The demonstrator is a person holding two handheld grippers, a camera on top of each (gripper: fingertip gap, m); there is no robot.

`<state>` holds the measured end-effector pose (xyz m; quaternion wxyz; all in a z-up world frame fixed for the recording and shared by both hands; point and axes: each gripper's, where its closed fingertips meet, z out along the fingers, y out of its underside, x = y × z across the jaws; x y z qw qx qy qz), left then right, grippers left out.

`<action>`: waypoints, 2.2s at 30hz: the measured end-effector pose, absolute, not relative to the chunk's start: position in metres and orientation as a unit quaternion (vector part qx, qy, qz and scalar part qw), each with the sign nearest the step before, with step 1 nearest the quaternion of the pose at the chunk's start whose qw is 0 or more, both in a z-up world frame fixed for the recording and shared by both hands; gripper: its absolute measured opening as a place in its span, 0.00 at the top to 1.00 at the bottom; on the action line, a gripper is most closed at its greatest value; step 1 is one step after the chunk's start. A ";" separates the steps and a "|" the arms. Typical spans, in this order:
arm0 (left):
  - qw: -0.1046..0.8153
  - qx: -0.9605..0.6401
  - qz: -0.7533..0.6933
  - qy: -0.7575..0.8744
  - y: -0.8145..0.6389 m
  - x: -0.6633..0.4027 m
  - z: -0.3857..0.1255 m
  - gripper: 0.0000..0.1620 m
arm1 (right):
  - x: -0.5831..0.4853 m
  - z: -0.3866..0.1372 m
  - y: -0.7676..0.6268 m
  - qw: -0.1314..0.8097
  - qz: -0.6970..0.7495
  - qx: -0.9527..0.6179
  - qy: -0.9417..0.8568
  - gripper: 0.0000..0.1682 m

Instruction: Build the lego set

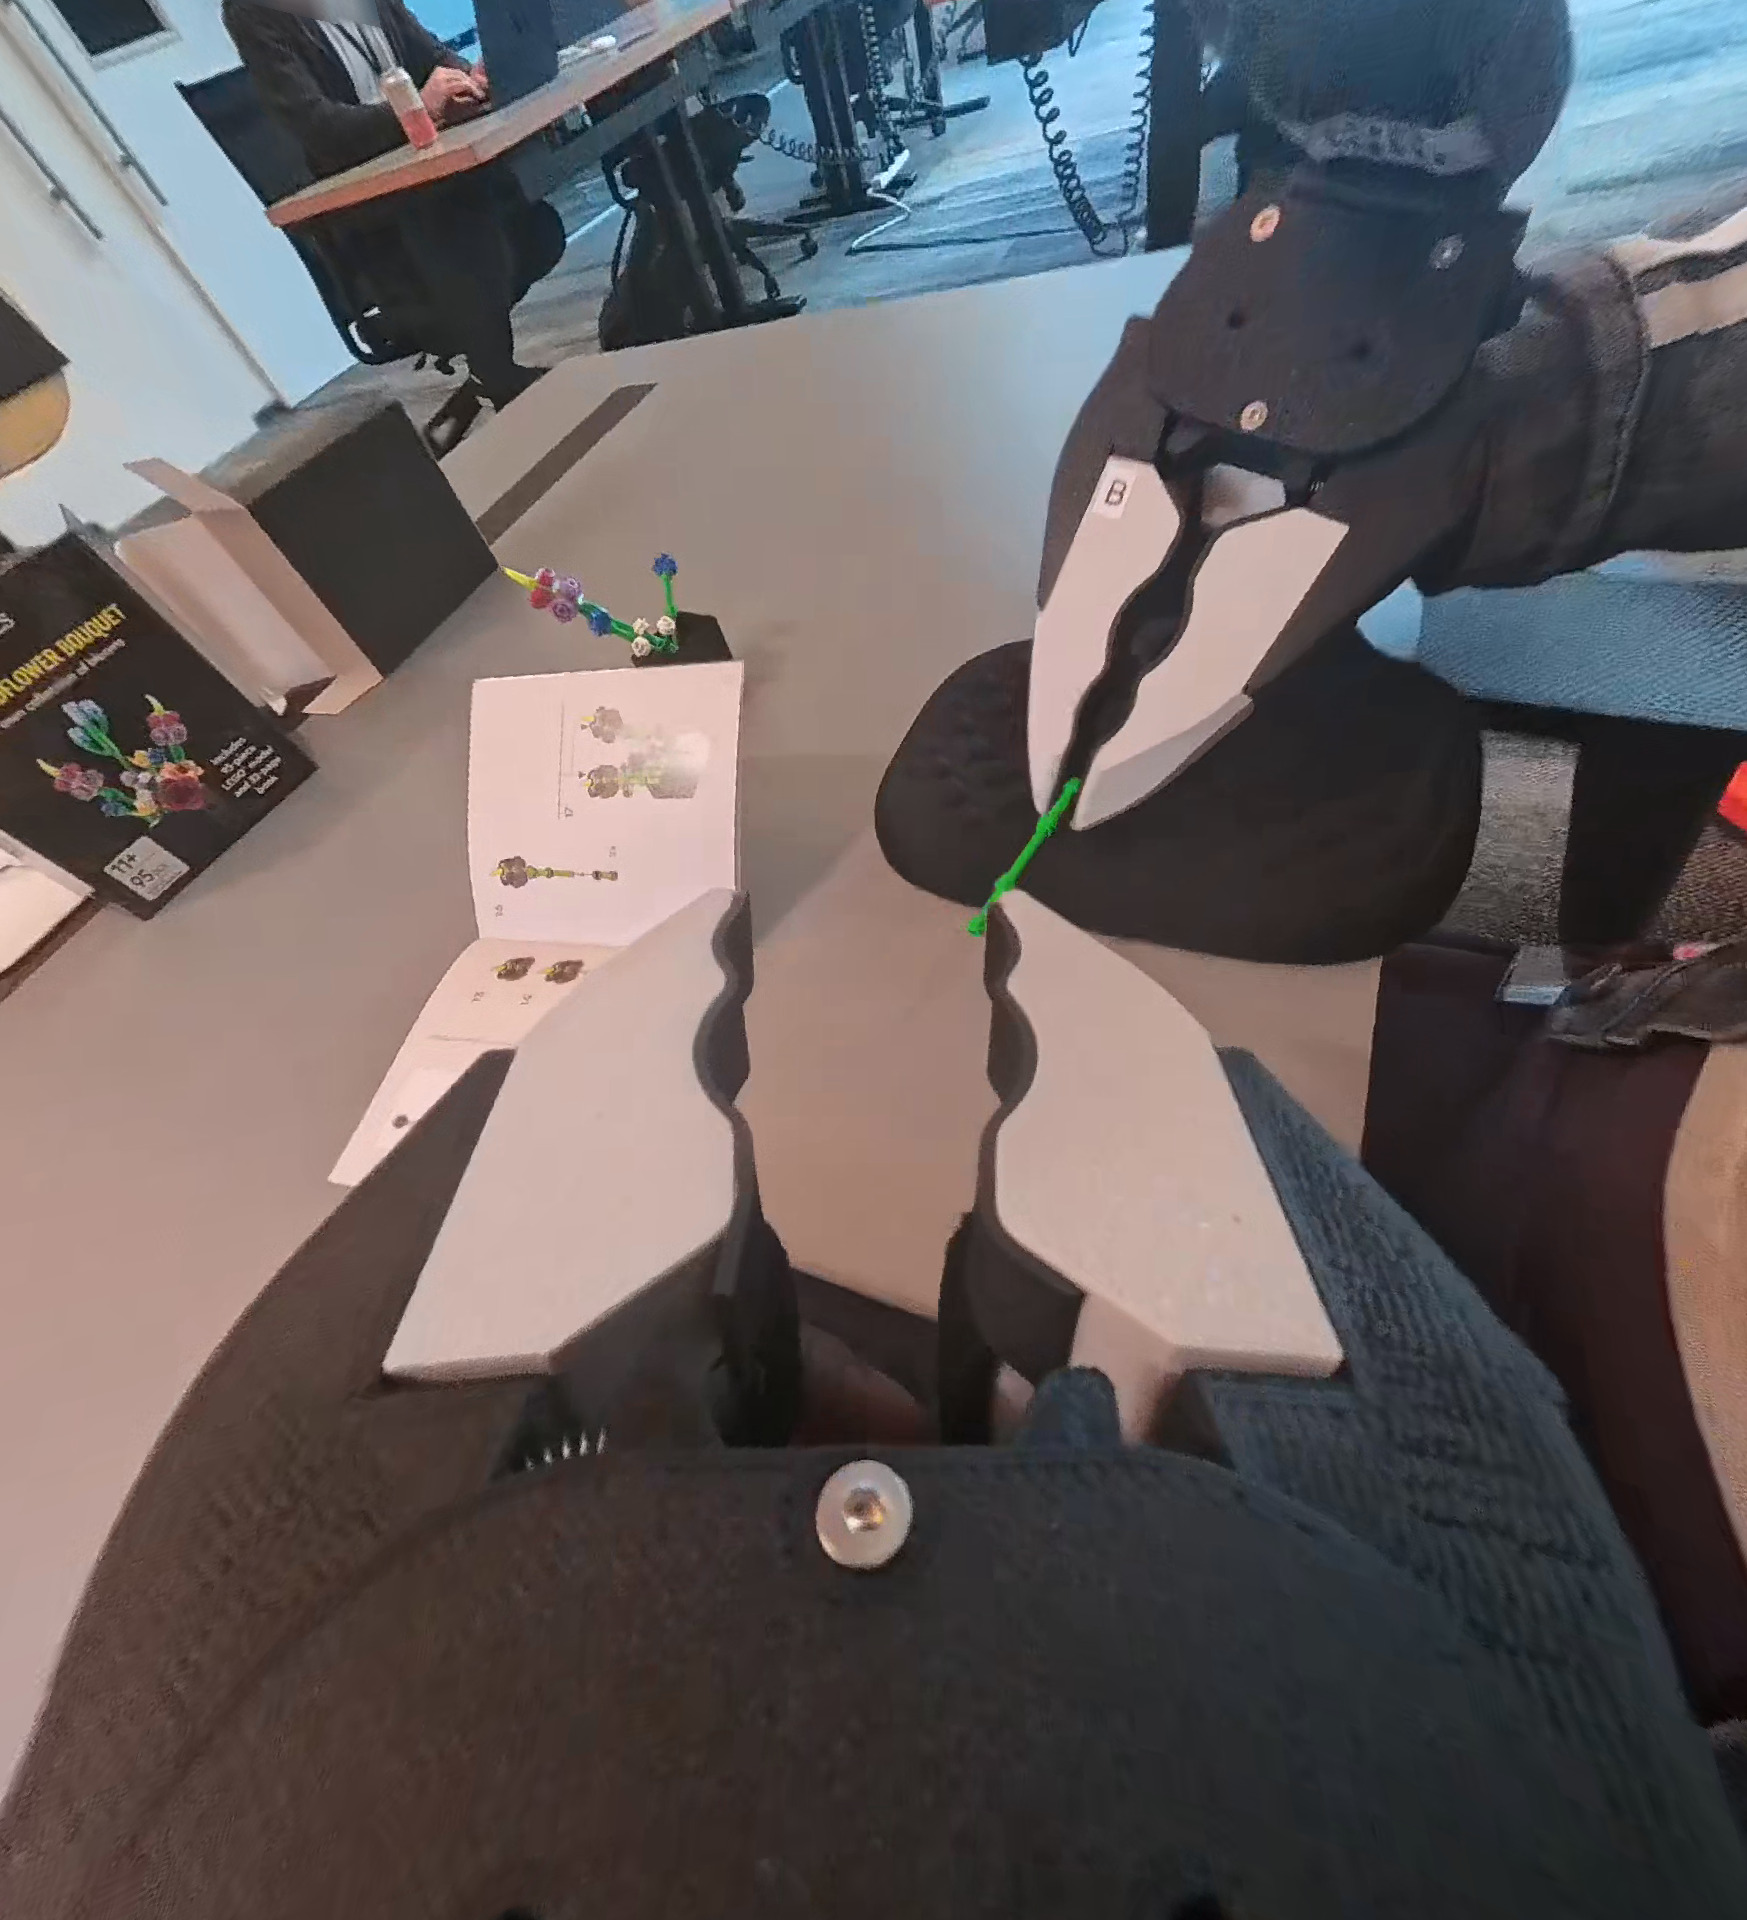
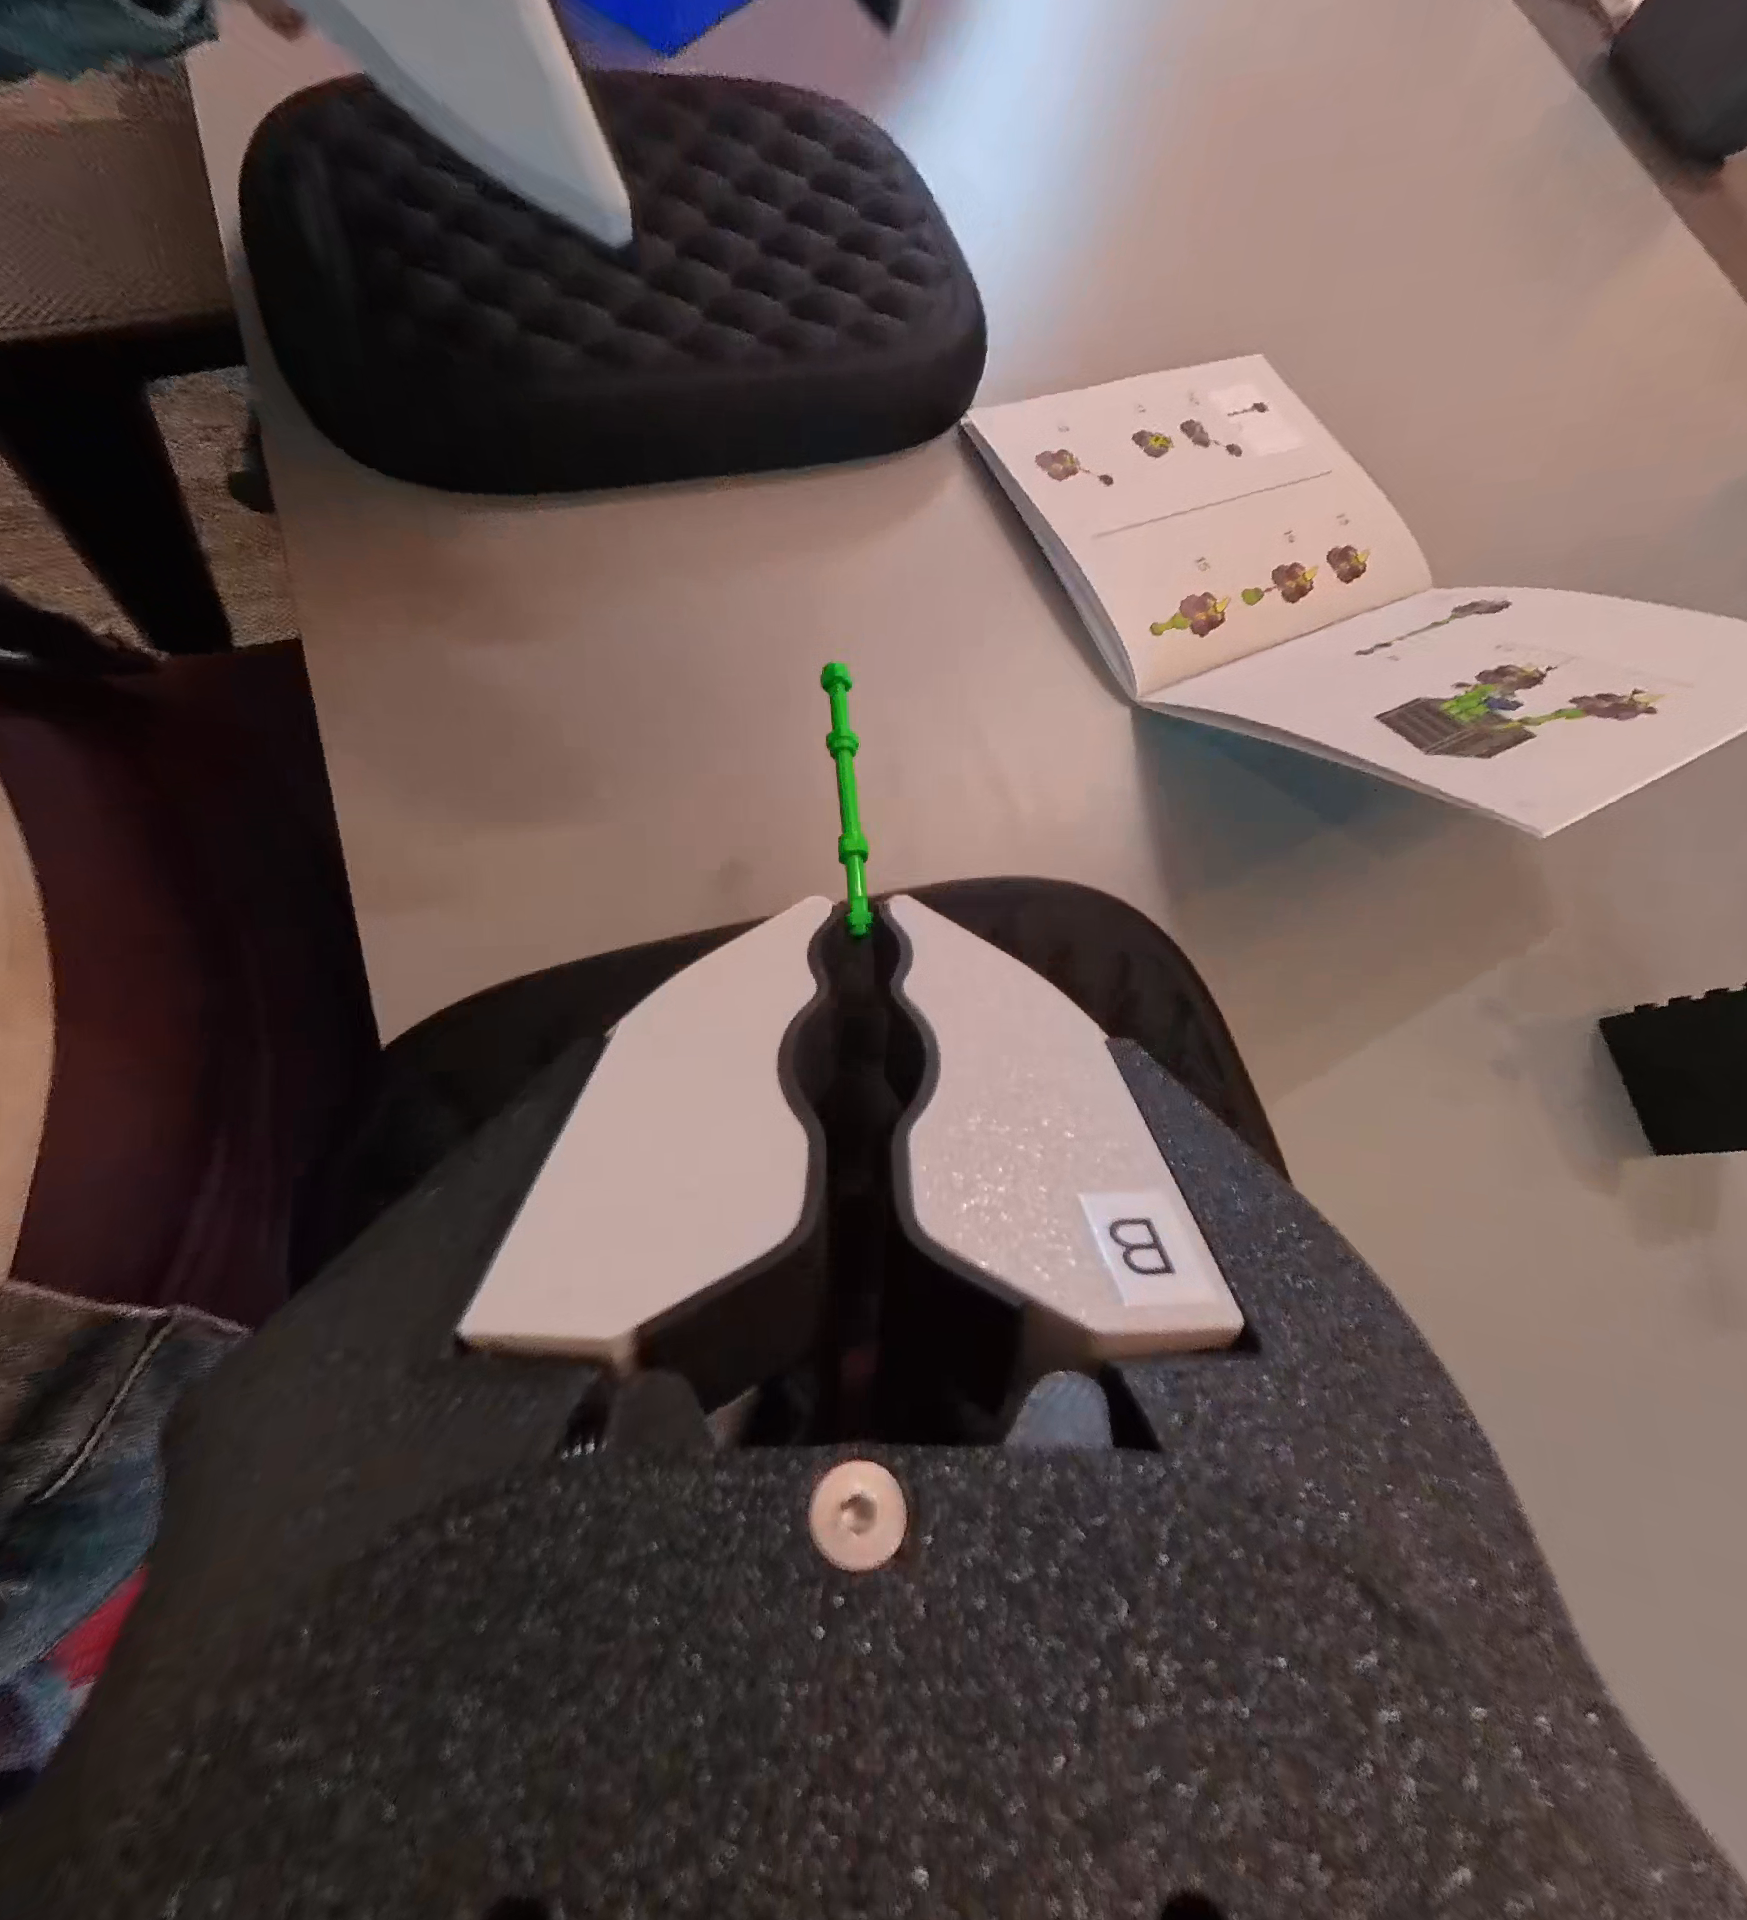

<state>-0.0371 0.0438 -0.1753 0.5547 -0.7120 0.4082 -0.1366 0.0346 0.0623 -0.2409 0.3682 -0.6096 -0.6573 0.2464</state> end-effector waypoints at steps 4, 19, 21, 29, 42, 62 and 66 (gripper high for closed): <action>0.569 -0.697 -0.165 0.405 0.048 -0.036 -0.156 0.74 | 0.043 -0.252 0.060 0.324 0.271 -0.625 -0.656 0.96; 0.651 -0.623 -0.265 0.343 0.120 0.012 -0.073 0.73 | 0.046 -0.176 0.126 0.486 0.317 -0.652 -0.489 0.63; 0.657 -0.624 -0.271 0.324 0.136 0.019 -0.062 0.71 | 0.056 -0.170 0.135 0.519 0.315 -0.653 -0.452 0.63; 0.660 -0.591 -0.292 0.361 0.151 0.094 -0.049 0.65 | 0.106 -0.160 0.131 0.562 0.357 -0.631 -0.399 0.66; 0.713 -0.584 -0.276 0.274 0.093 0.007 -0.035 0.65 | 0.235 -0.116 0.114 0.673 0.356 -0.610 -0.219 0.69; 0.698 -0.575 -0.323 0.277 -0.069 0.003 -0.087 0.66 | 0.294 -0.117 -0.077 0.671 0.182 -0.661 -0.282 0.68; 0.662 -0.589 -0.337 0.317 -0.076 0.038 -0.113 0.67 | 0.417 -0.163 -0.122 0.605 0.064 -0.759 -0.231 0.69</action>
